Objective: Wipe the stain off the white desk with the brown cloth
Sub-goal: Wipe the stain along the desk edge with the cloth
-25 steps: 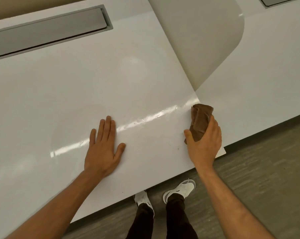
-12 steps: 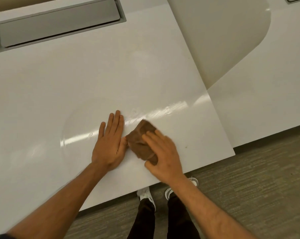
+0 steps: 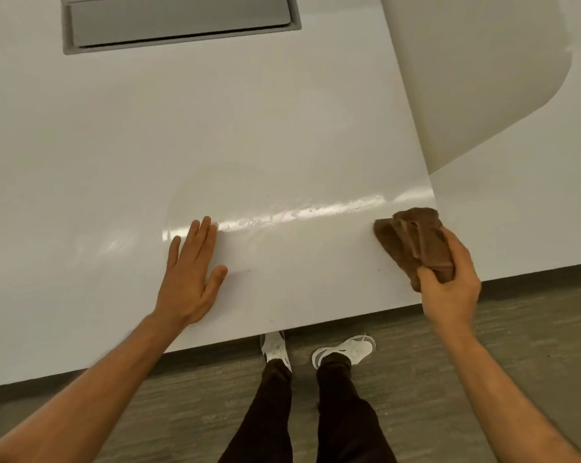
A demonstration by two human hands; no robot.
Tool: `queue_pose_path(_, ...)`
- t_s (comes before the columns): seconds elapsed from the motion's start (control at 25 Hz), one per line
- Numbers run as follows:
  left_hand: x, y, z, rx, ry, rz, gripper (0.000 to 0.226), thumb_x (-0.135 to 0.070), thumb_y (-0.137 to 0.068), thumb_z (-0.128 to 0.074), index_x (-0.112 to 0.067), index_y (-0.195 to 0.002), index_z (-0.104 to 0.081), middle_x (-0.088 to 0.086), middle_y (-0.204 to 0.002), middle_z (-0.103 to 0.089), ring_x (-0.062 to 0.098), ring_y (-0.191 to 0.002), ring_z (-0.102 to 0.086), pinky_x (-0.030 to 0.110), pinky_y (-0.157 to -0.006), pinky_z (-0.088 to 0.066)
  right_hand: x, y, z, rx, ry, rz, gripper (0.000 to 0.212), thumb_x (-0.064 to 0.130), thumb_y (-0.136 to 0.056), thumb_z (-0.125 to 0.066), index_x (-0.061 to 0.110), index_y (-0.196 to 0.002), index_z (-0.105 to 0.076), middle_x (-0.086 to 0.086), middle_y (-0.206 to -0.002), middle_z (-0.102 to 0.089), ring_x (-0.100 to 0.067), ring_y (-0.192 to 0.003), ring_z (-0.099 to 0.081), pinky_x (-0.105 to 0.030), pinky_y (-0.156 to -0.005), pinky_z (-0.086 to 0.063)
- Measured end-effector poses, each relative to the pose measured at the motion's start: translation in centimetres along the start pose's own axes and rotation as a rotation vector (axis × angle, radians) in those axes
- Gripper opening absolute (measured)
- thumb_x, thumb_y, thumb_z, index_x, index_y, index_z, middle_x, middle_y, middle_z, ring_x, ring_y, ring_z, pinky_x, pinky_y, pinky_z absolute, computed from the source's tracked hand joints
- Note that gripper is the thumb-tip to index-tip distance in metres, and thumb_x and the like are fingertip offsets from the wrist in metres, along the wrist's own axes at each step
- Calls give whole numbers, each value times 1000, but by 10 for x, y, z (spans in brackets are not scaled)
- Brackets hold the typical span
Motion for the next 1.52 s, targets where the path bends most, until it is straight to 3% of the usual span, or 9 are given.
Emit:
queue_pose_path(0.12,28,28,0,-11,12,116,76,-52,-105,-19,-6,-165,-12,9,-175,-7,21,-162,2,33,-129,13,-18,29,-38,13,342,-20,91,23,-92,-73,36,-161,-15,-2,-170,-19,-24,-155,-20,-53,-123,-28)
queue_pose_path(0.2,33,38,-5,-26,9,106,79,-55,-106,-15,-2,-164,-12,13,-175,-6,26,-162,0,34,-130,10,-9,31,-75,-42,386,24,93,34,-92,-73,28,-162,-12,-10,-170,-17,-32,-155,-18,-58,-125,-19)
queue_pose_path(0.4,43,36,-14,-101,64,61,78,-54,-108,-19,-3,-165,-4,13,-175,3,28,-162,4,35,-131,0,63,-33,-170,13,302,320,80,25,-86,-70,14,-157,-35,-18,-158,-40,-36,-141,-42,-55,-117,-32)
queue_pose_path(0.64,49,38,-12,-184,220,76,77,-52,-109,-19,-1,-165,-4,12,-175,3,28,-163,1,33,-131,-3,93,30,-241,517,227,798,69,5,-74,-71,13,-142,-59,-15,-147,-56,-34,-130,-55,-53,-109,-37)
queue_pose_path(0.8,50,38,-15,-125,145,68,76,-50,-107,-22,-5,-166,-4,9,-176,2,24,-163,2,31,-131,0,49,104,-213,701,139,894,69,4,-70,-83,25,-133,-63,-6,-143,-61,-28,-133,-51,-43,-114,-29)
queue_pose_path(1.08,42,38,-13,-47,60,83,76,-46,-105,-25,-4,-166,-4,10,-176,0,19,-162,7,29,-130,4,8,135,-156,848,224,852,55,11,-74,-76,28,-126,-71,4,-143,-62,-17,-140,-48,-38,-120,-31)
queue_pose_path(1.28,35,39,-6,-20,33,101,80,-48,-102,-25,0,-164,-7,13,-174,-4,24,-161,1,45,-131,-9,-7,72,-77,533,293,563,80,-8,-70,-80,33,-136,-59,10,-147,-54,-25,-144,-44,-58,-116,-39)
queue_pose_path(1.44,36,38,-9,-10,4,95,82,-51,-102,-25,-1,-164,-6,12,-175,-3,24,-161,0,49,-131,-12,-22,-10,-25,63,232,65,67,-1,-86,-64,35,-140,-48,0,-131,-55,-31,-117,-59,-61,-96,-54)
queue_pose_path(1.52,37,37,-13,-16,-12,94,84,-55,-102,-23,-3,-165,-5,11,-175,-1,23,-162,2,46,-131,-9,-16,-39,-31,-80,175,-13,61,8,-88,-64,30,-142,-47,-4,-126,-56,-27,-111,-59,-58,-96,-53)
Point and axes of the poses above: each hand's wrist, its own y-axis away from the middle knuckle, its own z-axis out of the back of the hand, x = y × z, the point moved 4 cm from there along -y, towards the middle knuckle
